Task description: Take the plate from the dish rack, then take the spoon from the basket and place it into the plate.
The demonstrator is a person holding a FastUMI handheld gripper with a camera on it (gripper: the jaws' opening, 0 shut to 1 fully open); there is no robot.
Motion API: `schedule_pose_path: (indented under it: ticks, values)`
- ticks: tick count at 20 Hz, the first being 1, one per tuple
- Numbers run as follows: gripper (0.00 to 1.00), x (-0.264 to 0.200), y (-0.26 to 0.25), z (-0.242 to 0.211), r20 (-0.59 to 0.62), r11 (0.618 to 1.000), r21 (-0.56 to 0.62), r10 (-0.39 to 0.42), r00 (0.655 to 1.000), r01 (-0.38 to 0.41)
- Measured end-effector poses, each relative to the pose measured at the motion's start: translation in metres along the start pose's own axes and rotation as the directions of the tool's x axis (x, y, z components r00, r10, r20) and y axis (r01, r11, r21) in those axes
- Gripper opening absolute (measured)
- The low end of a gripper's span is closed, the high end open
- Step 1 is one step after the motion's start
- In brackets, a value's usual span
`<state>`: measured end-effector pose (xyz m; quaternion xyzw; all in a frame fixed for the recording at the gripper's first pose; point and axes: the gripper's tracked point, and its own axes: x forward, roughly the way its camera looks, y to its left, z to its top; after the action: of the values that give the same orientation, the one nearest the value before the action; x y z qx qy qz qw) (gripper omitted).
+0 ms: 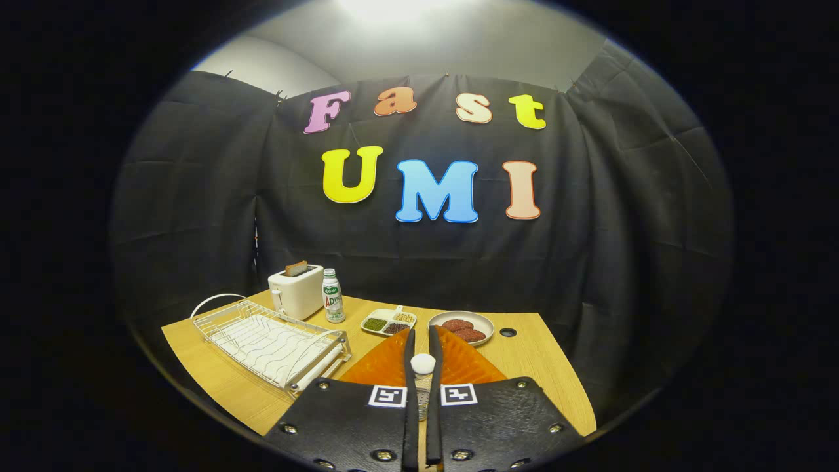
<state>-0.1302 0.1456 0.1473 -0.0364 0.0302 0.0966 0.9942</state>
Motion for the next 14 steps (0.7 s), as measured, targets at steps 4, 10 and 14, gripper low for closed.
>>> schedule_pose_path:
  ticks: [4,10,14]
  values:
    - [0.05,-0.014,0.015,-0.006,-0.072,1.000,-0.013,0.010,0.997,-0.011]
    - [0.05,-0.019,0.052,-0.045,-0.222,0.994,-0.043,0.093,0.971,-0.105]
    - [0.05,-0.012,0.080,-0.075,-0.310,0.984,-0.051,0.148,0.939,-0.172]
